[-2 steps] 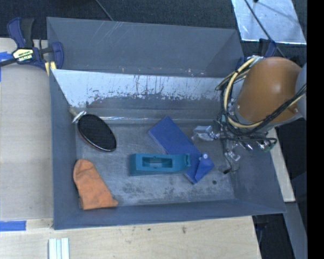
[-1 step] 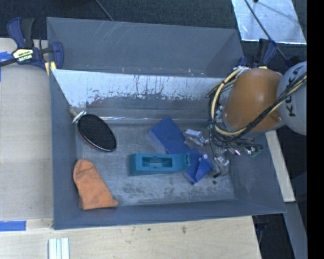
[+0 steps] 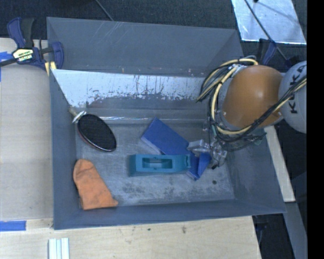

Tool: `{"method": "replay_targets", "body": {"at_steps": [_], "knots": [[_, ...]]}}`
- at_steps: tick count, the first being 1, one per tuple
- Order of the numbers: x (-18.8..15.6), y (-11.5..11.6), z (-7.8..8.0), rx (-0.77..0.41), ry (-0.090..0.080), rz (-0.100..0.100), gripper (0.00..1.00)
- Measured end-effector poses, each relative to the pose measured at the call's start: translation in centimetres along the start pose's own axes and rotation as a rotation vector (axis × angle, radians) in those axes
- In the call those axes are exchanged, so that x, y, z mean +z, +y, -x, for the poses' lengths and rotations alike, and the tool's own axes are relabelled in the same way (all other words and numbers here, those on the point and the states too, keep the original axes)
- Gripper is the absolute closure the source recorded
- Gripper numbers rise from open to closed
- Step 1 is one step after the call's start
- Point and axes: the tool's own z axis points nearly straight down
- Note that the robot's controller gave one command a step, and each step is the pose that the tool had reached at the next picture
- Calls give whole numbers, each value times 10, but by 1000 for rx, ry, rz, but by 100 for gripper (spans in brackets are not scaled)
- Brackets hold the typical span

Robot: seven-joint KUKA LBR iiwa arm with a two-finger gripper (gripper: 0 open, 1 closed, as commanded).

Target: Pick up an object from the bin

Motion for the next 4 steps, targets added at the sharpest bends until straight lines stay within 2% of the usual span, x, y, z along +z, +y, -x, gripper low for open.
{"method": "replay_targets", "body": {"at_steps": [2, 3, 4], "knots": [[-4, 1, 0, 1, 0, 3, 100], [-23, 2, -1, 3, 2, 9, 100], [-40, 0, 0, 3, -2, 4, 100]]}}
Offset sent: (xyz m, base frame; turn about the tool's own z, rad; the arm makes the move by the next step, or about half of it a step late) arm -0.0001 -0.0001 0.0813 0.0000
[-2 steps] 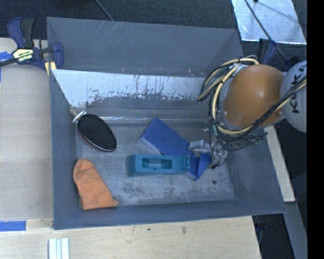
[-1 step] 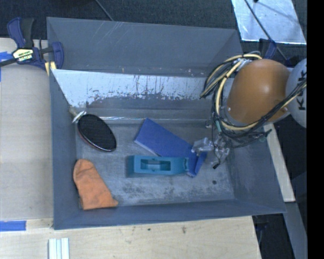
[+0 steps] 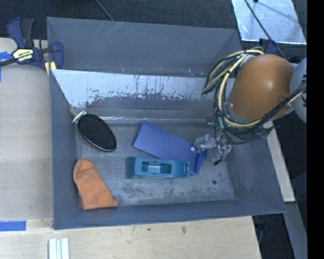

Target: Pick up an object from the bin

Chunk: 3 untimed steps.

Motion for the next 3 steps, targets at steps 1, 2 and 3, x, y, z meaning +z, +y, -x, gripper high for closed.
{"method": "replay_targets", "body": {"at_steps": [1, 2, 3], "knots": [[-12, 0, 1, 0, -2, -1, 100], [-19, 0, 2, -1, -3, -1, 100], [-28, 1, 1, 0, -1, 3, 100]]}}
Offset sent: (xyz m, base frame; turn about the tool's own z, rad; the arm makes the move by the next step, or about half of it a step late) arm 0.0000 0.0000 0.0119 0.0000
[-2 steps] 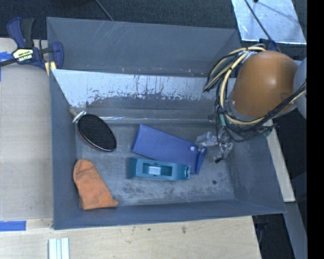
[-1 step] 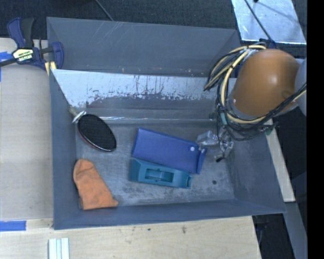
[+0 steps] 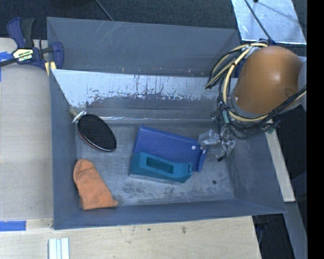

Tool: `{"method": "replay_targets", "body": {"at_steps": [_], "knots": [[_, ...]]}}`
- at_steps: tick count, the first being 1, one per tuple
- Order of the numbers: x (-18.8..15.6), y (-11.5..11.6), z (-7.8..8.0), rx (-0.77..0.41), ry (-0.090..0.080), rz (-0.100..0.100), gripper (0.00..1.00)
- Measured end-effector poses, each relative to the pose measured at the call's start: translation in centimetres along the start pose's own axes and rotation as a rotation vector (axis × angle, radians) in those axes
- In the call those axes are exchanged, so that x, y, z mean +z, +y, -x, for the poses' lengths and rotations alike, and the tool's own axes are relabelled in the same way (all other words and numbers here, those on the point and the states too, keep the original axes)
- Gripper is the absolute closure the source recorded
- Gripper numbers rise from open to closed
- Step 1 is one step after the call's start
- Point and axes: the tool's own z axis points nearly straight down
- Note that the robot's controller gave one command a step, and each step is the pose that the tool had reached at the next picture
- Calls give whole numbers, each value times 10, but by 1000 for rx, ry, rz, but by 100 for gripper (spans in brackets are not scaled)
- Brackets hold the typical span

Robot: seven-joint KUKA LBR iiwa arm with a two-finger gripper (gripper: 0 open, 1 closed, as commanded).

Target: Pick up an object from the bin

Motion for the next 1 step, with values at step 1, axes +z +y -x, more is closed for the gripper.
{"method": "replay_targets", "body": {"at_steps": [1], "knots": [[-12, -1, 0, 1, -1, -3, 100]]}}
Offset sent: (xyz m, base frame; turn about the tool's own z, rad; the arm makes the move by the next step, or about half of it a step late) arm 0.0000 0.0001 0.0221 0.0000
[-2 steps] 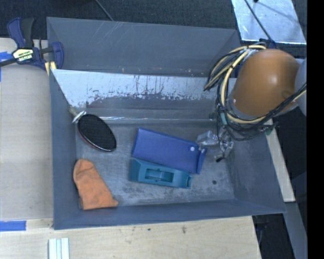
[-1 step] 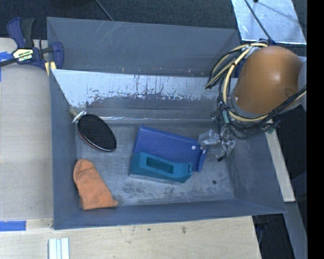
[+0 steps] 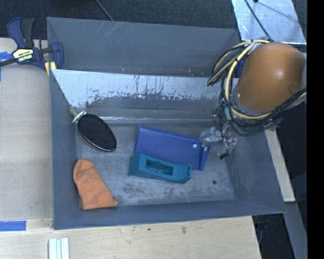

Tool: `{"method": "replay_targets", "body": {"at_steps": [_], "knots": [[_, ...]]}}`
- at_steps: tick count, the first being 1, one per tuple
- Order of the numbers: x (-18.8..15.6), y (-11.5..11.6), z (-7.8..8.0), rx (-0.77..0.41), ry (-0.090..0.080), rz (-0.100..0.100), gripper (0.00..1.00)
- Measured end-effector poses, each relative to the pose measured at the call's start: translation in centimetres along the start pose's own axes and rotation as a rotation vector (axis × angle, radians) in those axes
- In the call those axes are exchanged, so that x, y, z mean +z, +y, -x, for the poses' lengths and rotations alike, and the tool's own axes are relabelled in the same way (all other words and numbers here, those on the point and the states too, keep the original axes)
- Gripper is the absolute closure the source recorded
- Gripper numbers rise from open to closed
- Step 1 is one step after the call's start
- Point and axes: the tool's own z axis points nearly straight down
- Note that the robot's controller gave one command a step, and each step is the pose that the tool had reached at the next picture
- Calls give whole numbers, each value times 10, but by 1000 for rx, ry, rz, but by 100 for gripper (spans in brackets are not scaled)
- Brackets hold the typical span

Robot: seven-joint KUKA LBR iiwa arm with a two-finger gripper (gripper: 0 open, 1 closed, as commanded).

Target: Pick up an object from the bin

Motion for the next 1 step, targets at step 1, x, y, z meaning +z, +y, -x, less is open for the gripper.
{"method": "replay_targets", "body": {"at_steps": [1], "knots": [[-6, -1, 0, 1, -2, -4, 100]]}}
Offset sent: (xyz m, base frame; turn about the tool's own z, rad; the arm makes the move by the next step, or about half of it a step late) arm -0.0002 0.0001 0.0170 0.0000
